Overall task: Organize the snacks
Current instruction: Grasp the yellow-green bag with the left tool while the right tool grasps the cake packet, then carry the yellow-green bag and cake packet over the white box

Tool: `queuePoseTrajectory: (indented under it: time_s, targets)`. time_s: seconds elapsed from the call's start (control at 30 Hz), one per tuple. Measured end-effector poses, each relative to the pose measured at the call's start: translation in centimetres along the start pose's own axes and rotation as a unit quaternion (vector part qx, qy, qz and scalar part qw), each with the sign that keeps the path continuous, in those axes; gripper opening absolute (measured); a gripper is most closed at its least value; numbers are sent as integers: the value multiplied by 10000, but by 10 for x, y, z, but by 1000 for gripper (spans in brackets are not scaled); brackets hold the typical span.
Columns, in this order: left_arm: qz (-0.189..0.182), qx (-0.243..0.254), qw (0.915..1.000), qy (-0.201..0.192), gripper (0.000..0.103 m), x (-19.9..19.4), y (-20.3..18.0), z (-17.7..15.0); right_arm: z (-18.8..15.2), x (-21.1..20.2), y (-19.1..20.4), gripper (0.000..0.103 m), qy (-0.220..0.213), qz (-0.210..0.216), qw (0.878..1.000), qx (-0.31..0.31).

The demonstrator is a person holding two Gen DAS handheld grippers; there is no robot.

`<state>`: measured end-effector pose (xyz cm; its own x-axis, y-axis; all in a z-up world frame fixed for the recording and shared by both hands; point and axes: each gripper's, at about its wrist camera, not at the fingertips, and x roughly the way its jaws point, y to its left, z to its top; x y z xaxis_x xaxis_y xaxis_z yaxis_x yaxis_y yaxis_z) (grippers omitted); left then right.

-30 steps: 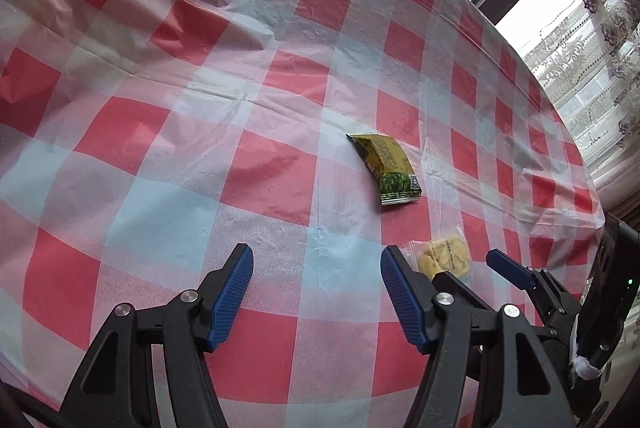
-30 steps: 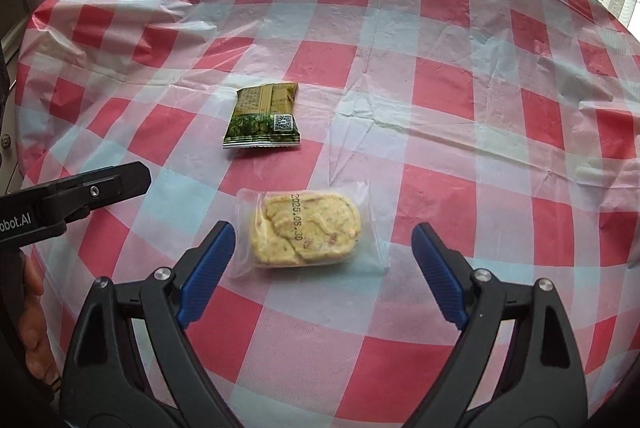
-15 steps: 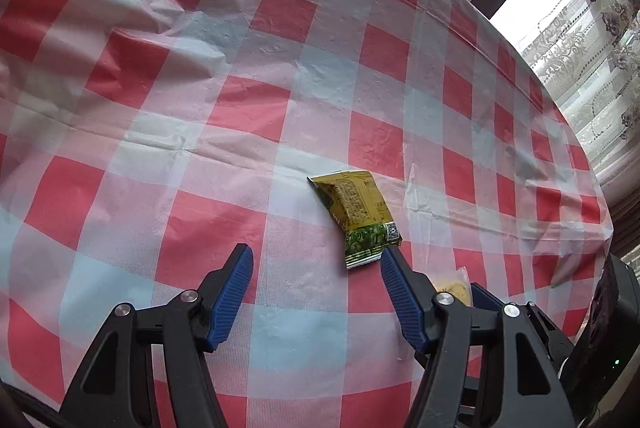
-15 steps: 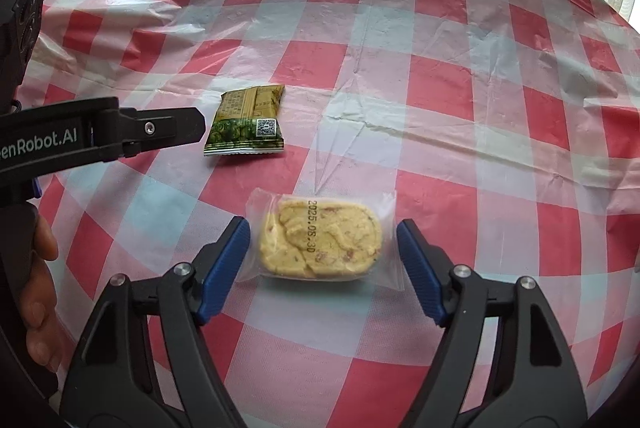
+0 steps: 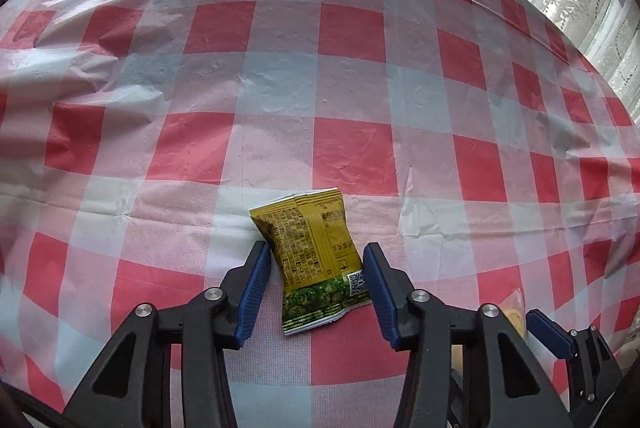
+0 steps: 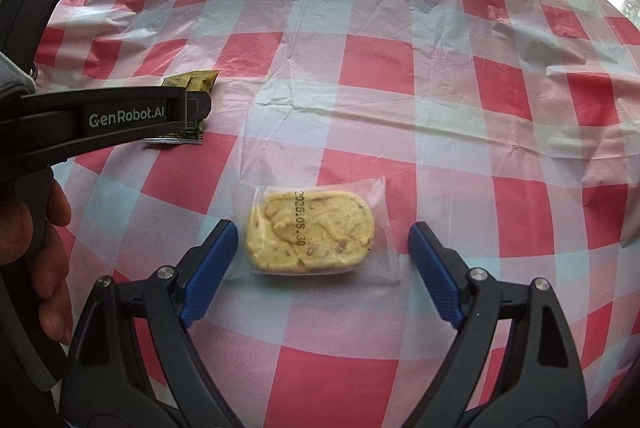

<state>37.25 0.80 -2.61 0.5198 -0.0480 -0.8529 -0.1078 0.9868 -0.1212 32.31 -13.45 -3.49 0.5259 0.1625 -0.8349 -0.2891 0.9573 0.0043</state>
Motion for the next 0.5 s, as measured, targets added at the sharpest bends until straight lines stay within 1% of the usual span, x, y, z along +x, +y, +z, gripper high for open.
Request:
queuePoseTrajectory:
  time_s: [0.07, 0.13, 0.27, 0.33, 0.5]
  targets:
    - [67, 95, 9999, -23, 41, 0, -2, -1, 0, 0, -1, 87, -20, -16, 10000, 3]
    - [78, 149, 9999, -32, 39, -1, -2, -3, 0, -2, -2, 78, -47, -33, 10000, 16]
    - [2, 121, 9999, -18, 39, -6, 1, -11, -4, -6, -5, 73, -59, -43, 10000, 20]
    - [-30, 113, 9999, -7, 38, -12, 6, -19, -6, -8, -6, 68, -74, -42, 10000, 14]
    - [-99, 70, 9999, 23, 38, -26, 12, -40, -15, -16, -13, 64, -55, -51, 9999, 105]
